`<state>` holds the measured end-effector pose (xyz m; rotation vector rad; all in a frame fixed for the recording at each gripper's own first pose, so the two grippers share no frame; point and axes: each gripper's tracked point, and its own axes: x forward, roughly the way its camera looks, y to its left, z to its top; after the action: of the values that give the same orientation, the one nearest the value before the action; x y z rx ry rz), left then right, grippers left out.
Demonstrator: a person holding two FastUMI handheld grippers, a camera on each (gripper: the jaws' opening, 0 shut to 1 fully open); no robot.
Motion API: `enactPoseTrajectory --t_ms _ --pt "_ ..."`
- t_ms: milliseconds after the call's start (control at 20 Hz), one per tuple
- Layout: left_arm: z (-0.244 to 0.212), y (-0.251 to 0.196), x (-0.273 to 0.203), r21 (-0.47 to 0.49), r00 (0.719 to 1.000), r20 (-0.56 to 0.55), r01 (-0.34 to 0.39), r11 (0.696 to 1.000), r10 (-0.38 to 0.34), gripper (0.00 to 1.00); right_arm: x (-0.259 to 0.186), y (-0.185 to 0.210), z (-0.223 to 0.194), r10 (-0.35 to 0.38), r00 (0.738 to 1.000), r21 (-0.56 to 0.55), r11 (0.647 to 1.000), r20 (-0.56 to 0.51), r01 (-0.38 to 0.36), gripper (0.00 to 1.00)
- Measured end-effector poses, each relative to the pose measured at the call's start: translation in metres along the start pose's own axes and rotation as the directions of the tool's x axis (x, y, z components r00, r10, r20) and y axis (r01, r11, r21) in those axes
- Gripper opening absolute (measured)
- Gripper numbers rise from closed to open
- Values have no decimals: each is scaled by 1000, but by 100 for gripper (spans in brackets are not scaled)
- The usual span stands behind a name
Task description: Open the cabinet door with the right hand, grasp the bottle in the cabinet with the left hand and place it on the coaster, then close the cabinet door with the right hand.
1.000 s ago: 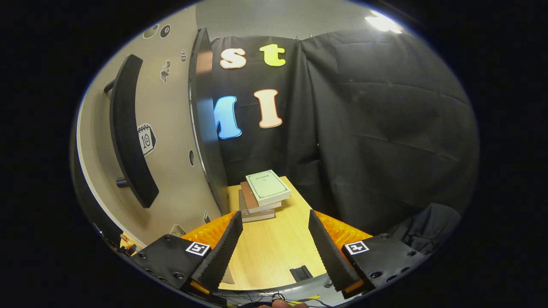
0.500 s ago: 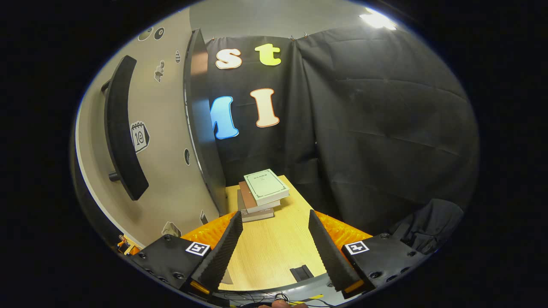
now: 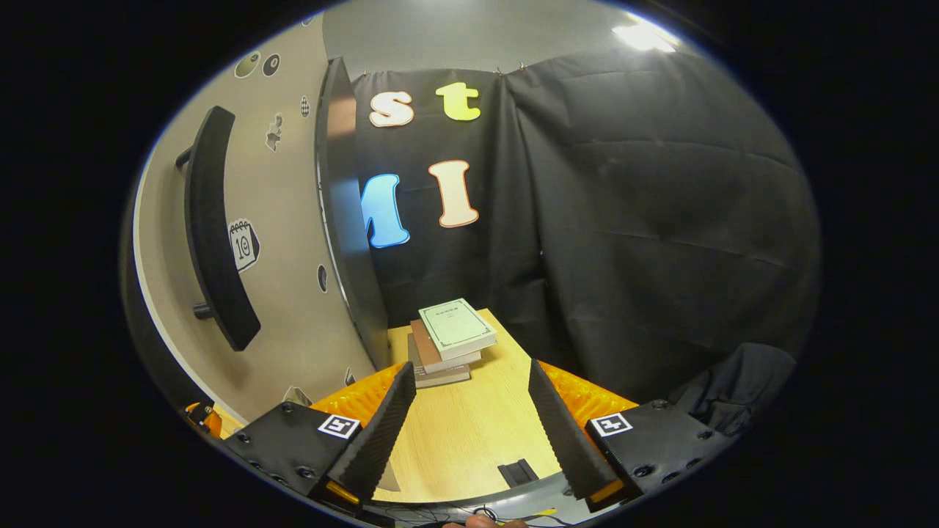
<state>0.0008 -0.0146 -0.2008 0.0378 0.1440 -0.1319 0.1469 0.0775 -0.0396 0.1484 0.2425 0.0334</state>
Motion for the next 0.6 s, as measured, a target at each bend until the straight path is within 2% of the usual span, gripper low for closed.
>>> enactPoseTrajectory --t_ms 100,150,250,400,600 --pt "23 1 -4 -10 1000 26 -2 1000 2 90 -2 1 6 5 1000 18 1000 14 -5 93" --pt "37 2 -8 -17 999 42 -2 1000 3 87 -3 0 9 8 1000 24 1000 21 -8 93" --pt "65 4 -10 -19 997 71 -8 1000 9 92 -6 -1 18 11 999 30 999 46 -12 93" --pt "97 11 -14 -8 998 60 -34 999 34 89 -7 -1 32 18 997 39 999 77 -21 93" --pt "147 13 -20 -24 996 78 -47 999 48 87 -9 10 61 63 989 60 996 137 -71 93"
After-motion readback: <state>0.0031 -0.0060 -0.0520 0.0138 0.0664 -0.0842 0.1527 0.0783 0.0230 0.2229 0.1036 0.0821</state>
